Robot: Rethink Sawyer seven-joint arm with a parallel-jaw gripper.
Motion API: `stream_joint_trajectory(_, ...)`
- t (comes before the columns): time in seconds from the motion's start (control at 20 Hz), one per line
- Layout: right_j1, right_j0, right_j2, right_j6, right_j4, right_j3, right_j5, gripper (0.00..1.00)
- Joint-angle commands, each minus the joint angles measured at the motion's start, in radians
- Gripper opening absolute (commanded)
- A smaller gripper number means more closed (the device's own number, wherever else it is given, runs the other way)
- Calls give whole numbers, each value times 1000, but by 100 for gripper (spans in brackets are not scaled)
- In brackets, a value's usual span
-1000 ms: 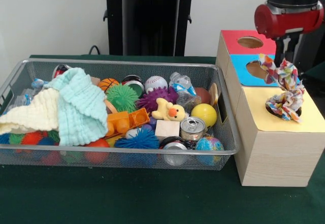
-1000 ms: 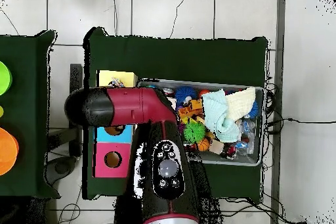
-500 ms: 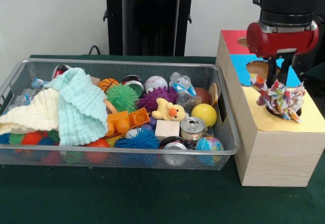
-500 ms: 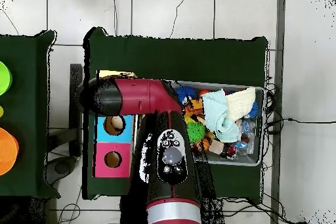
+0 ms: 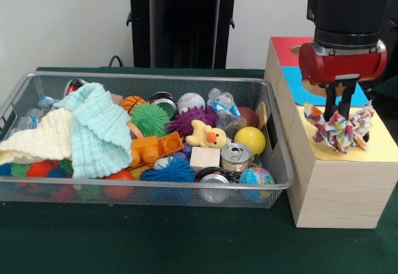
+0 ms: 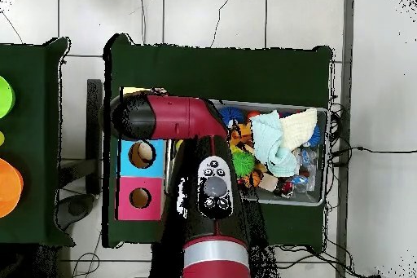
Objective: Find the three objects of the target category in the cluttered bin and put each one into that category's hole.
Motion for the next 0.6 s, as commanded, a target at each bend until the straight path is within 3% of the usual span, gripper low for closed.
stream_joint_trajectory(0.05, -13, 19, 13, 273, 75, 62, 61, 0)
stream_joint_trajectory(0.35, -103, 29, -17, 237, 90, 119, 147, 0)
stream_joint_trajectory(0.6, -136, 24, -43, 211, 78, 132, 176, 0)
